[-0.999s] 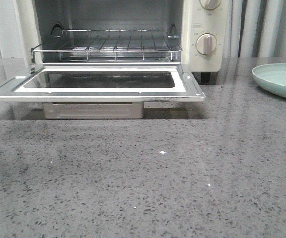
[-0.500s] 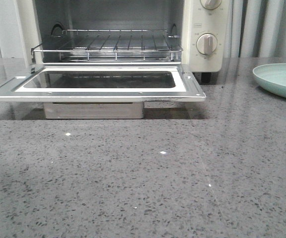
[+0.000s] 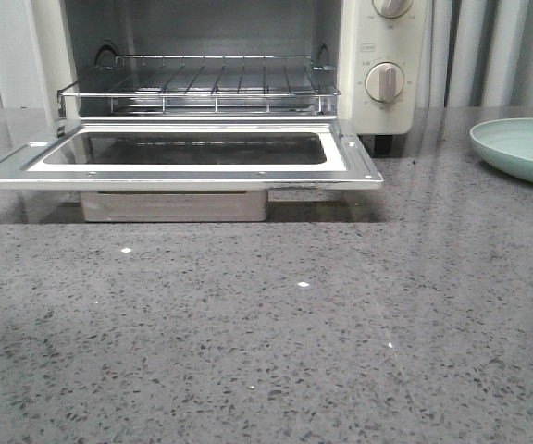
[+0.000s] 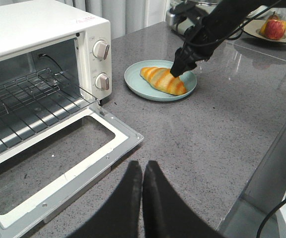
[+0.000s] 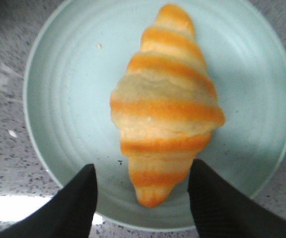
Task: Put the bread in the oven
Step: 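Move the right gripper over the croissant on the blue plate, then grasp the croissant with the right gripper and lift it off the plate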
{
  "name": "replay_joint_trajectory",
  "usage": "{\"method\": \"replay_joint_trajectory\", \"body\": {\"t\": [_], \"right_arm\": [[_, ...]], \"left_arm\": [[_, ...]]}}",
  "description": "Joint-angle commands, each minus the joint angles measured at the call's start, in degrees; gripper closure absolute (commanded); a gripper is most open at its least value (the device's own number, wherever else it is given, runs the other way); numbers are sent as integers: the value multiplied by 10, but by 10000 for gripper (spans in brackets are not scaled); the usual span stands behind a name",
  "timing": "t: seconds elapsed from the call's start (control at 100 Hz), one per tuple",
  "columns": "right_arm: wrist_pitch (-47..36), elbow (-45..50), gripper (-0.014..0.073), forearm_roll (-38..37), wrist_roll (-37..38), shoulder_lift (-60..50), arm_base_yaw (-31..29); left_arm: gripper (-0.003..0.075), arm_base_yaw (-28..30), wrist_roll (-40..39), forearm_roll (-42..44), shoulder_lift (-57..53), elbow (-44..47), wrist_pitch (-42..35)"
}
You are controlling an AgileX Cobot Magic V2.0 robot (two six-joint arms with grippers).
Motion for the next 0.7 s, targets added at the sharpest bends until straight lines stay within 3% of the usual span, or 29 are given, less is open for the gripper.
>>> {"method": "replay_joint_trajectory", "body": {"t": [0.0, 0.29, 0.43, 0.55, 0.69], "right_arm": [[-22, -19, 232, -8, 0, 8, 0], [-7, -18, 260, -8, 9, 75, 0], [-7, -17, 432, -4, 10, 93, 0], [-6, -17, 671, 8, 10, 95, 0], [-6, -37, 657, 9, 12, 76, 0]], "left_arm": [[742, 0, -6, -27, 2, -13, -32], [742, 0, -6, -37, 2, -13, -32], [742, 0, -6, -37, 2, -13, -32], [742, 0, -6, -38, 2, -13, -32], [742, 0, -6, -47, 2, -13, -31]]}}
